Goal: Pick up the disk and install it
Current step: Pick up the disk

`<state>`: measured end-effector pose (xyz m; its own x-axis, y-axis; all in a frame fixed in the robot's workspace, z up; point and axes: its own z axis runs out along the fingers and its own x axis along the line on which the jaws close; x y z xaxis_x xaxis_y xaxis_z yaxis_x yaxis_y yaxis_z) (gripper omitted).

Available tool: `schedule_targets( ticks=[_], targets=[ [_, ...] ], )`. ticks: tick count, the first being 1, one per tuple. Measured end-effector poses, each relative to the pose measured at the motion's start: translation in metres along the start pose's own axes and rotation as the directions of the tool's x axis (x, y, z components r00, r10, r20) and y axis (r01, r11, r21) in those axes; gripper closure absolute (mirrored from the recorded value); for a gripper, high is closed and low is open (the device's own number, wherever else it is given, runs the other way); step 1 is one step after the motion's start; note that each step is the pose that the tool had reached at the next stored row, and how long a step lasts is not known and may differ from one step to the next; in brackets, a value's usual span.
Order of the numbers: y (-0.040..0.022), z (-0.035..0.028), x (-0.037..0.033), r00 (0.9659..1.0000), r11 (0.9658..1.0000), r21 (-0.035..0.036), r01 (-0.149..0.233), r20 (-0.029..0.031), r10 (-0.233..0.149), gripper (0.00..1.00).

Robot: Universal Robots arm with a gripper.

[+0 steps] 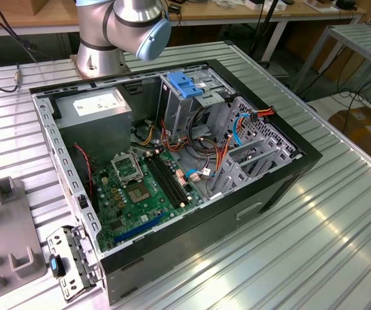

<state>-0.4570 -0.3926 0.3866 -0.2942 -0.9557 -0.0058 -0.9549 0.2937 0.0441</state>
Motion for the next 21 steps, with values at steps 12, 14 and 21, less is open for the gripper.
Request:
schedule_targets(
  ticks=[12, 14, 21],
  targets=[
    [0.0012, 0.0216, -0.0029, 0.9833, 0.9831, 0.0215, 0.182, -0.0054, -0.182, 0.46],
    [0.0012, 0.0245, -0.0033, 0.9786, 0.9783, 0.0242, 0.206, -0.0062, -0.206, 0.46],
    [0.0090, 0.0355, -0.0124, 0.9724, 0.9718, 0.0327, 0.234, -0.0097, -0.233, 0.46]
  ],
)
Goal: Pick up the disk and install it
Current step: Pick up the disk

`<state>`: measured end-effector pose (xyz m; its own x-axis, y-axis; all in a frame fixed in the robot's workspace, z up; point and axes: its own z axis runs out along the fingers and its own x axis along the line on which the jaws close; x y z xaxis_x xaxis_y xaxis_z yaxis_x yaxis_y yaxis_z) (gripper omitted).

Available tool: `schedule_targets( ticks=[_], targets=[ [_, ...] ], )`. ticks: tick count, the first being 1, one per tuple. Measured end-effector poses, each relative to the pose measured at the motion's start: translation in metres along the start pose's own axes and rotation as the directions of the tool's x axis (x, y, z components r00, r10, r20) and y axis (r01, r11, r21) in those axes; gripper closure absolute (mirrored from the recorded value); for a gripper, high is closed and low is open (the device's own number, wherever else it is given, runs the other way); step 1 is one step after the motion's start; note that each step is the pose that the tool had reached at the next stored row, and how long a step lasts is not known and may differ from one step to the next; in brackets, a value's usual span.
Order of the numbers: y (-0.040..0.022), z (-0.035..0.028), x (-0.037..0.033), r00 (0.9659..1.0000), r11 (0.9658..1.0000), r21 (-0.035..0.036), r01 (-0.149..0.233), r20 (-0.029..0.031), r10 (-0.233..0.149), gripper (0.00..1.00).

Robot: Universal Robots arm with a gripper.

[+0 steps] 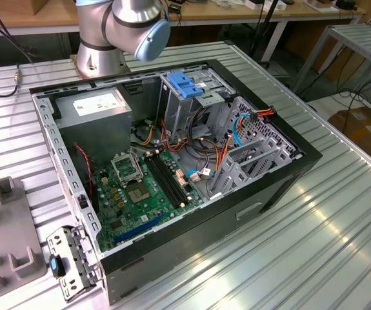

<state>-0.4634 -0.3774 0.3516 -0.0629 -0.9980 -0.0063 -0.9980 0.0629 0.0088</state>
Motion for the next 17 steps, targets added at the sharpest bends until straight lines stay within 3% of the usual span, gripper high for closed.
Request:
schedule_targets(
  ticks=[8, 10, 11, 17],
  targets=[
    [0.0056, 0.0109, -0.0017, 0.9995, 0.9995, 0.0022, 0.031, -0.0004, -0.031, 0.46],
    [0.0072, 0.0180, -0.0020, 0.9991, 0.9991, 0.0028, 0.043, -0.0005, -0.043, 0.45],
    [0.0074, 0.0223, -0.0019, 0.9991, 0.9991, 0.0028, 0.043, -0.0005, -0.043, 0.38],
    [0.0073, 0.0351, -0.0019, 0.9991, 0.9991, 0.0029, 0.043, -0.0005, -0.043, 0.38]
  ],
)
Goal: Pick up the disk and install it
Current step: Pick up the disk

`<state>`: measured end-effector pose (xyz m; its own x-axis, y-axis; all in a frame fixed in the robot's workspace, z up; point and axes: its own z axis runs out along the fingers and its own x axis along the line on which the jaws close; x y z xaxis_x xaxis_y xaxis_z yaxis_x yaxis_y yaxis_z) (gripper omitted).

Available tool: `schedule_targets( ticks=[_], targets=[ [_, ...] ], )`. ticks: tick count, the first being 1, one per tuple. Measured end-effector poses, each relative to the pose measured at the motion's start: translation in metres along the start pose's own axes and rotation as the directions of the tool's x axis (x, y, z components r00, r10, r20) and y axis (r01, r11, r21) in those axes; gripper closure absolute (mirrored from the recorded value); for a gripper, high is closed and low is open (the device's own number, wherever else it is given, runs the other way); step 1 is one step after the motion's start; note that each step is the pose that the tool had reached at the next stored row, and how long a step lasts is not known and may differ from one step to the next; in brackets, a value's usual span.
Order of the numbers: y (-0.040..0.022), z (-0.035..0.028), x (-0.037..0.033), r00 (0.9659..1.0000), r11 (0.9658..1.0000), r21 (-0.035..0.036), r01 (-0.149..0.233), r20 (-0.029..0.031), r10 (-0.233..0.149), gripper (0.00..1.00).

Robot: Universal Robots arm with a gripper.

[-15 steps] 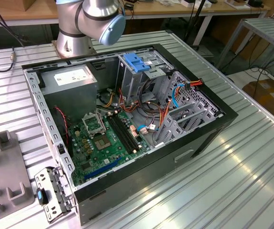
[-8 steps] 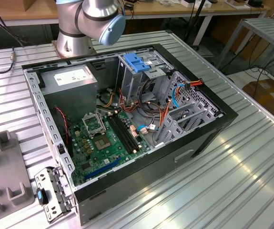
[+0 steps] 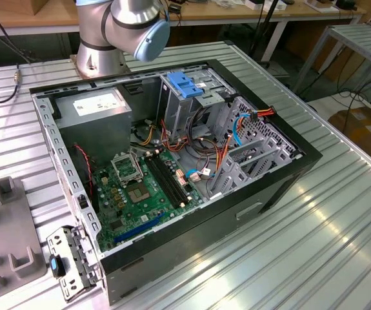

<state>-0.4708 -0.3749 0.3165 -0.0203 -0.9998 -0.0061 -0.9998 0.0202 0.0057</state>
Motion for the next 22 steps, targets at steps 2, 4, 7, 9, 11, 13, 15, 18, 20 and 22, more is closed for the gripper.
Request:
schedule_targets(
  ticks=[2, 4, 7, 9, 11, 13, 15, 18, 20, 22],
  targets=[
    [0.0000, 0.0041, 0.0000, 1.0000, 1.0000, 0.0000, 0.000, 0.0000, 0.000, 0.38],
    [-0.0001, 0.0083, 0.0001, 1.0000, 1.0000, 0.0000, 0.000, 0.0000, 0.000, 0.38],
    [-0.0001, 0.0148, 0.0001, 1.0000, 1.0000, 0.0000, 0.000, 0.0000, 0.000, 0.38],
    [-0.0001, 0.0183, 0.0001, 1.0000, 1.0000, 0.0000, 0.000, 0.0000, 0.000, 0.38],
    [-0.0001, 0.0188, 0.0001, 1.0000, 1.0000, -0.0001, 0.000, -0.0001, 0.000, 0.38],
    [-0.0001, 0.0188, 0.0001, 1.0000, 1.0000, -0.0001, 0.000, -0.0001, 0.000, 0.40],
    [-0.0001, 0.0188, 0.0001, 1.0000, 1.0000, 0.0000, 0.000, -0.0001, 0.000, 0.40],
    [-0.0001, 0.0189, 0.0000, 1.0000, 1.0000, 0.0001, 0.000, 0.0000, 0.000, 0.47],
    [-0.0001, 0.0188, 0.0000, 1.0000, 1.0000, 0.0000, -0.001, 0.0000, 0.001, 0.56],
    [-0.0001, 0.0188, 0.0000, 1.0000, 1.0000, 0.0001, -0.002, 0.0000, 0.002, 0.56]
  ],
)
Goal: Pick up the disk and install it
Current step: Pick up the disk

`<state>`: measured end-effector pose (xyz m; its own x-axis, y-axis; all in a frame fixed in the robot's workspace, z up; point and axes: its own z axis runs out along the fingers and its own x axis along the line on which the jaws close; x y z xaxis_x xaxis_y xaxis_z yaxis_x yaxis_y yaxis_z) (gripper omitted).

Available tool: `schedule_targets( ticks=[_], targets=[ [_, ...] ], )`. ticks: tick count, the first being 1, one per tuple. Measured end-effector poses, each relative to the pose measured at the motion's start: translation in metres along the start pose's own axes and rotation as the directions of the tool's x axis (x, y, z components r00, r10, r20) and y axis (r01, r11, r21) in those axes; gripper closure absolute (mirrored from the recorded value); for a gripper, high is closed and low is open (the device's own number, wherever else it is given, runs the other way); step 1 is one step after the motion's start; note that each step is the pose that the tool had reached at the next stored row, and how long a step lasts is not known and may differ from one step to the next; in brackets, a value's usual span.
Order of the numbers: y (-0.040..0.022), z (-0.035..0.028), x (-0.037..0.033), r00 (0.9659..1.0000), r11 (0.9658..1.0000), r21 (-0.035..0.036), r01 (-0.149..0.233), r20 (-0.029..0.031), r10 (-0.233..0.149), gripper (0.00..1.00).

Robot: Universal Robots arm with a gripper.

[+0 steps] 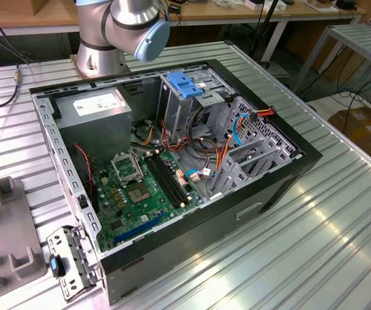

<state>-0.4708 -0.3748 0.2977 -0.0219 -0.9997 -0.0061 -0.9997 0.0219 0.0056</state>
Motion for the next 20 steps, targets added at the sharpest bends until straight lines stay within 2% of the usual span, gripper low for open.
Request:
schedule_targets(
  ticks=[6, 20],
  targets=[
    [0.0000, 0.0000, 0.0000, 0.9994, 0.9994, 0.0002, -0.034, 0.0001, 0.034, 0.56],
    [0.0000, 0.0001, 0.0021, 0.9994, 0.9994, 0.0002, -0.034, -0.0009, 0.034, 0.56]
  ],
)
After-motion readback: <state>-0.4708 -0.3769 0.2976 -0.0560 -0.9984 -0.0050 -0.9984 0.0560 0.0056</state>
